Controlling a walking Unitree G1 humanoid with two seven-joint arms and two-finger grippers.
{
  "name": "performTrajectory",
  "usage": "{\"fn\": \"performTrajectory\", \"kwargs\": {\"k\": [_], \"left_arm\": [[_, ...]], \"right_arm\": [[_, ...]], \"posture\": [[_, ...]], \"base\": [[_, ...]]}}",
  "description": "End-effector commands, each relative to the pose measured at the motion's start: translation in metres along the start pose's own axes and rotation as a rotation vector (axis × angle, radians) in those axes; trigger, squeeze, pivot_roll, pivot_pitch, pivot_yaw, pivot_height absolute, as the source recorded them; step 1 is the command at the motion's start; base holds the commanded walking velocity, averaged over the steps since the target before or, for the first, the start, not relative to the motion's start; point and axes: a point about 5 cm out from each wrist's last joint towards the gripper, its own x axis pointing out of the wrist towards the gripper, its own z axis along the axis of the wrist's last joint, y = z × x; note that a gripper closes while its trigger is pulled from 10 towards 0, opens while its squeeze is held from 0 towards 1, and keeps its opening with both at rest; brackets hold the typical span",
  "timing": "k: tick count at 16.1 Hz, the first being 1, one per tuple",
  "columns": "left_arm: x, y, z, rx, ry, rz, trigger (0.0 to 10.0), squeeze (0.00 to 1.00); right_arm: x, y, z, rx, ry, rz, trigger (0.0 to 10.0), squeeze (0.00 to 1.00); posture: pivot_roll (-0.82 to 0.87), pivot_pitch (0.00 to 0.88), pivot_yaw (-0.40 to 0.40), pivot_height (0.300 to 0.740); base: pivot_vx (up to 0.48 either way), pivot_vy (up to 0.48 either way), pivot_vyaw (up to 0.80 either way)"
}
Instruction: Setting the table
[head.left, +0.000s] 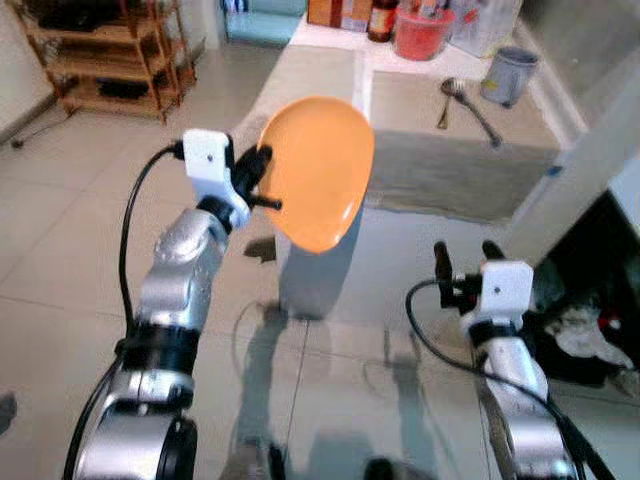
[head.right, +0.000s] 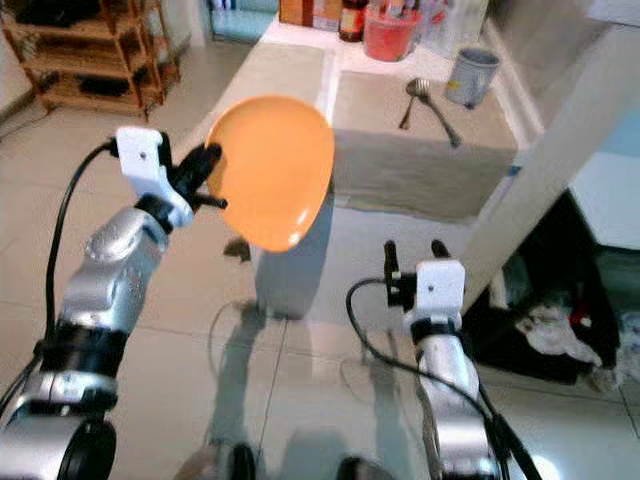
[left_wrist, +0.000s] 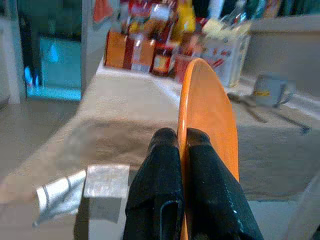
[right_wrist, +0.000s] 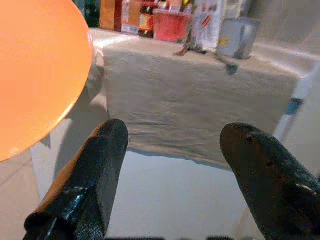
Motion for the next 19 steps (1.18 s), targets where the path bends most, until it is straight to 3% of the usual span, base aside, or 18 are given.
{"fn": "performTrajectory", "kwargs": {"k": [1,4,12,19], "left_arm": [[0.003,-0.001,0.014,0.015,-0.059,-0.013,0.0,0.00],[0.003,-0.004,0.013,0.031,-0.054,-0.036,0.0,0.00],[-0.007,-0.016,-0.001,-0.002,-0.025,-0.067,0.0,0.00],[-0.008,-0.018,-0.009,0.029,0.007,-0.078,0.0,0.00]], "right_arm": [[0.001,-0.003,0.000,0.001,0.003,-0.001,10.0,0.00],[0.000,-0.002,-0.001,0.000,0.006,0.001,10.0,0.00],[0.001,-0.006,0.000,0.008,0.010,-0.015,10.0,0.00],[0.000,-0.004,-0.001,0.009,0.014,-0.009,10.0,0.00]], "posture": [[0.01,0.000,0.000,0.740],[0.01,0.000,0.000,0.740],[0.01,0.000,0.000,0.740],[0.00,0.000,0.006,0.740]], "base": [[0.000,0.000,0.00],[0.000,0.000,0.00],[0.000,-0.480,0.00],[0.000,-0.480,0.00]]}}
